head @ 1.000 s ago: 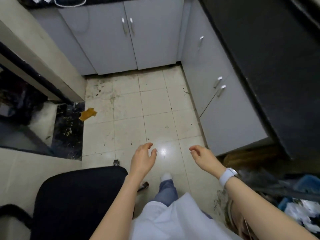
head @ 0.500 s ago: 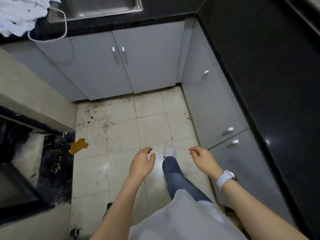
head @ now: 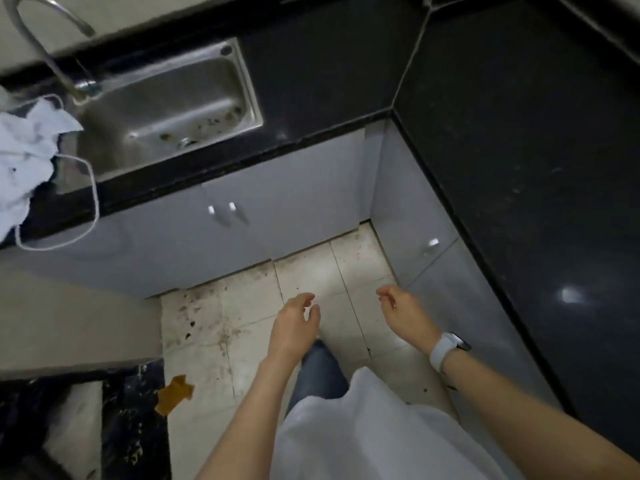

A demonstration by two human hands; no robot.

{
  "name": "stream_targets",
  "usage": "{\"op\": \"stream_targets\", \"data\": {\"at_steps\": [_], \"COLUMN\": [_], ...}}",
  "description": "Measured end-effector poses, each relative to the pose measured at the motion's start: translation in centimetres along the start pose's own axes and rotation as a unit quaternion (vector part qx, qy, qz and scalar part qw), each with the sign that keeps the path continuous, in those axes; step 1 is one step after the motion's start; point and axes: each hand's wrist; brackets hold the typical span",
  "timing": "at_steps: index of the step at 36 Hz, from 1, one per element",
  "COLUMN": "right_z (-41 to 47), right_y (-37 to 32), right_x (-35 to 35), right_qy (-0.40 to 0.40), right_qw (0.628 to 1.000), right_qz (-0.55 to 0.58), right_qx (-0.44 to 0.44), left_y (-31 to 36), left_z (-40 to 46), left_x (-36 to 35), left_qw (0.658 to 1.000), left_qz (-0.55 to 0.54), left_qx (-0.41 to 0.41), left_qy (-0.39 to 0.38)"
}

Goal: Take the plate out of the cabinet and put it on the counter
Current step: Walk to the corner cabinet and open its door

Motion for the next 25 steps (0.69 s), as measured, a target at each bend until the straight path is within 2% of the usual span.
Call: {"op": "stream_targets", "data": {"at_steps": [7,9,11,13,14,17,20,22,23,25], "right_z": [6.9,8.4,9.7,10.8,11.3,12.5,13.2,13.4,13.4,13.4], "right_y": [-0.1,0.1,0.4,0.8,1.0,1.9,3.4,4.4,4.9,5.6], "right_x": [0.2,0.3,0.4,0.4,0.5,0.9,1.1,1.2,1.2,1.3], "right_qy": [0.089,0.123,0.159,0.202,0.229,0.298,0.364,0.402,0.413,0.425], "right_qw": [0.986,0.966,0.928,0.862,0.810,0.608,0.457,0.400,0.388,0.391], "right_qz": [0.047,0.085,0.156,0.272,0.352,0.572,0.674,0.703,0.709,0.710], "right_qx": [-0.134,-0.212,-0.299,-0.378,-0.410,-0.462,-0.453,-0.430,-0.419,-0.403], "left_y": [5.4,7.2,9.0,10.6,11.3,12.6,13.0,13.2,13.3,13.3], "left_z": [12.9,16.7,20.1,22.9,24.1,27.2,28.4,28.4,28.2,27.7], "left_x": [-0.2,-0.8,-1.6,-2.7,-3.4,-6.4,-9.9,-12.2,-13.4,-15.6], "left_qw": [0.985,0.969,0.950,0.931,0.922,0.893,0.870,0.855,0.846,0.830], "left_qz": [0.069,0.104,0.131,0.143,0.149,0.178,0.192,0.197,0.198,0.186], "left_qx": [-0.077,-0.101,-0.132,-0.153,-0.163,-0.185,-0.174,-0.160,-0.149,-0.114], "left_qy": [-0.139,-0.198,-0.252,-0.299,-0.317,-0.369,-0.420,-0.451,-0.472,-0.513]}}
Point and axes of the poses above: each hand's wrist, its own z-axis towards the middle knuckle, its own x-axis out of the back of the hand, y = z × x, and after that the axes turned 12 degrees about -z, right-handed
